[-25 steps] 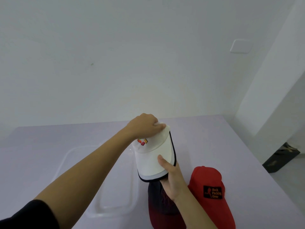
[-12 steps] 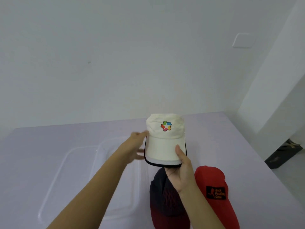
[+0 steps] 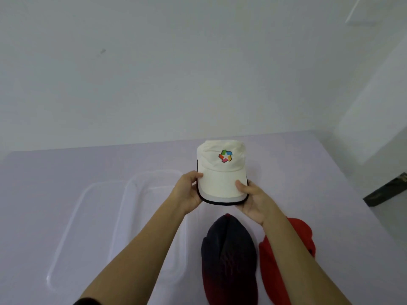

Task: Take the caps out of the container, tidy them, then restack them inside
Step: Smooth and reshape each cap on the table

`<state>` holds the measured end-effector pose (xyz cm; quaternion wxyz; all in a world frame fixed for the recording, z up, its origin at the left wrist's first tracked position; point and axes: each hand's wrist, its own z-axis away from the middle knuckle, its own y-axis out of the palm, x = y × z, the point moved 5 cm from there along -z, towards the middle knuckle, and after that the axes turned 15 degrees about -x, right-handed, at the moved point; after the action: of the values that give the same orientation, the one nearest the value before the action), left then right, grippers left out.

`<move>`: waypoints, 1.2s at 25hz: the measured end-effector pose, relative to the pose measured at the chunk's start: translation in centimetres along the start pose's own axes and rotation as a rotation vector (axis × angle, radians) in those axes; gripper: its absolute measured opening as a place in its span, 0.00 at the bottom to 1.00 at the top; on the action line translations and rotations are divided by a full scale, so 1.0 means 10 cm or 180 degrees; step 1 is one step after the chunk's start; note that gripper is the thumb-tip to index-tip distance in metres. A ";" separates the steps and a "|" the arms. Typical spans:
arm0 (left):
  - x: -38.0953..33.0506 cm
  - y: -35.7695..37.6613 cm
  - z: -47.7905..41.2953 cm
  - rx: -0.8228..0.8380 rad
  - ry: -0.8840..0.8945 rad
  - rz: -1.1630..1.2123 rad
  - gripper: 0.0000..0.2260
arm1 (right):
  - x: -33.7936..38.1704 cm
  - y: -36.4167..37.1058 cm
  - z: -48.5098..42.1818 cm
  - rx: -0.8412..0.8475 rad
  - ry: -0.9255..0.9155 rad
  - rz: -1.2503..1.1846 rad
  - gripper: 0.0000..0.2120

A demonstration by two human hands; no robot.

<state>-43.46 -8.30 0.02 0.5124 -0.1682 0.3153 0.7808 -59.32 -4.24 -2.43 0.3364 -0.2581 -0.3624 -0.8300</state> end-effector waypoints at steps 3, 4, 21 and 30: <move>0.10 0.09 -0.34 -0.0223 -0.0093 -0.0165 0.10 | -0.01 -0.13 -0.43 -0.0160 0.0196 0.0236 0.30; 0.15 0.11 -0.45 -0.0290 -0.0127 -0.0207 0.11 | -0.05 -0.17 -0.55 -0.0227 0.0266 0.0299 0.30; 0.54 -0.08 -1.22 -0.1635 0.1253 -0.2818 0.16 | -0.40 -0.57 -1.02 -0.1482 -0.0370 0.3143 0.29; -0.29 0.23 -1.11 -0.0491 0.2569 -0.3768 0.20 | 0.54 -0.02 -1.02 -0.0131 -0.2644 0.4140 0.19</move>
<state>-45.04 -18.38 -5.82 0.6799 -0.6220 0.2800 0.2691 -64.86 -14.03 -5.02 0.5880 -0.7156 -0.2188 -0.3070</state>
